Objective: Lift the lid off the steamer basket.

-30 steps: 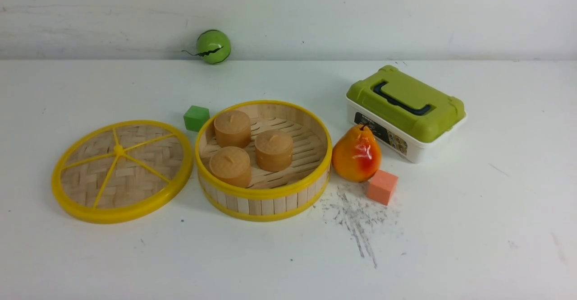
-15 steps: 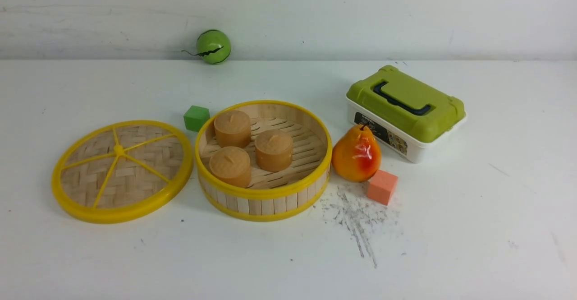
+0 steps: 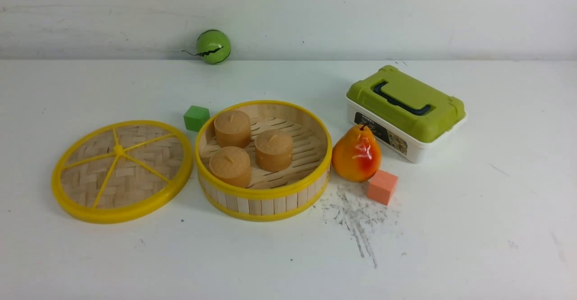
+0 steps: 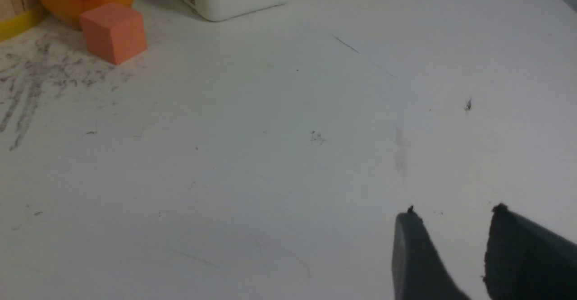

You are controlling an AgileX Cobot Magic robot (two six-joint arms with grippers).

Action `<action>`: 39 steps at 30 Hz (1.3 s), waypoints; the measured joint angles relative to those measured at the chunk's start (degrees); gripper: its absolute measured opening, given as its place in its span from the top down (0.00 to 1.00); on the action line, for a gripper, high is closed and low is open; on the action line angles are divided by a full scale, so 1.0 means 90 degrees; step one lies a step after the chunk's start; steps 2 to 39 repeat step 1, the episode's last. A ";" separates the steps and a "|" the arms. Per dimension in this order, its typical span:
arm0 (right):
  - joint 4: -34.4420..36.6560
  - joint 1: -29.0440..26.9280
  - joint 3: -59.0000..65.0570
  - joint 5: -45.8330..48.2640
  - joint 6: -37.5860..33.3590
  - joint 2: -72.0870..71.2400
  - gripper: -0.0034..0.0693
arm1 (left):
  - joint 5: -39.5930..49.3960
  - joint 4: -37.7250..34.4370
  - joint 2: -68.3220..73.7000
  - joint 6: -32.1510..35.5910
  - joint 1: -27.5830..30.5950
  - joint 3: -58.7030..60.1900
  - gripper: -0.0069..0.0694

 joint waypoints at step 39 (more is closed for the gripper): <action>0.0000 0.0000 0.0000 0.0000 0.0000 0.0000 0.62 | 0.0000 0.0000 0.0000 0.0000 0.0000 0.0000 0.91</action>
